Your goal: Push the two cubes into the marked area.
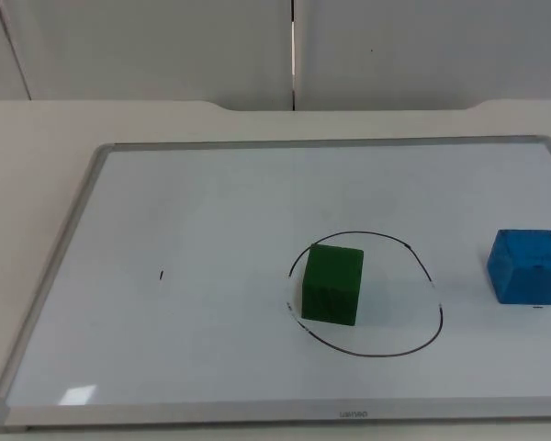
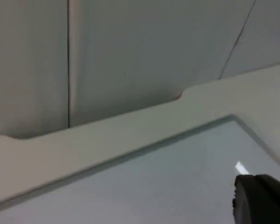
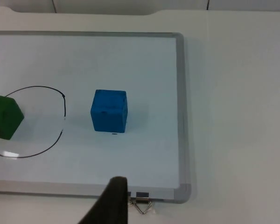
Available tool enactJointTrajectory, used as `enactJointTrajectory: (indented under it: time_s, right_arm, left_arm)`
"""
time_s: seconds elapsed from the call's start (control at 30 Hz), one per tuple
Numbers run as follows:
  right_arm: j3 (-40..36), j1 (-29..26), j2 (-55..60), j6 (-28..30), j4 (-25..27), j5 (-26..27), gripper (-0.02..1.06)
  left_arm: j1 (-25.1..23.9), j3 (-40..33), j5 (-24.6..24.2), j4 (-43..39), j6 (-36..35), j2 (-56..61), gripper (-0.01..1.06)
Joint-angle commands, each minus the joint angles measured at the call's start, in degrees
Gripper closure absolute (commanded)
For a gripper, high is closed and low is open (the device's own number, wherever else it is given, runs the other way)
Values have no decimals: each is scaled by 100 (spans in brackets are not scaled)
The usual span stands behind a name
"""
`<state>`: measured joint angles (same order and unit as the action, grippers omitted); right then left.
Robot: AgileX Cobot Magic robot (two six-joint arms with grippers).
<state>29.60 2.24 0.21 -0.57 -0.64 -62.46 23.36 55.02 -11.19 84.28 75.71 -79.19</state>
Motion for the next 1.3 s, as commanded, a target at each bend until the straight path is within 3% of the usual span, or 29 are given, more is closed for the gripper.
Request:
enactJointTrajectory:
  time_s: [0.0, 0.17, 0.23, 0.3, 0.37, 0.47, 0.83, 1.03, 1.27]
  right_arm:
    - [-1, -34, -21, -6, -12, 67, -1]
    - [-1, -34, -21, -6, -12, 67, -1]
    - [-1, -34, -21, -6, -12, 67, -1]
    - [-1, -34, -21, -6, -12, 67, -1]
    - [-1, -34, -21, -6, -12, 67, -1]
    - [-1, -34, -21, -6, -12, 67, -1]
    - [-1, -34, -21, -6, -12, 67, -1]
    - [-1, -34, -21, -6, -12, 67, -1]
    - [-1, -34, -21, -6, -26, 67, -1]
  left_arm:
    - [-11, 11, -134, -364, -318, 318, 105]
    - [-11, 11, -497, -1251, -1396, 1077, 105]
    - [-11, 11, -764, -2202, -2168, 1535, 105]
    - [-11, 11, -829, -2439, -2357, 1591, 105]
    - [-11, 11, -1189, -3358, -3116, 1979, 105]
    - [-11, 11, -1561, -3890, -3852, 2398, 105]
    - [-11, 11, -2546, -5147, -4976, 3832, 105]
    - [-11, -118, -3236, -5524, -5119, 4449, 105]
    - [-11, -1134, -3239, -5537, -5224, 5252, 105]
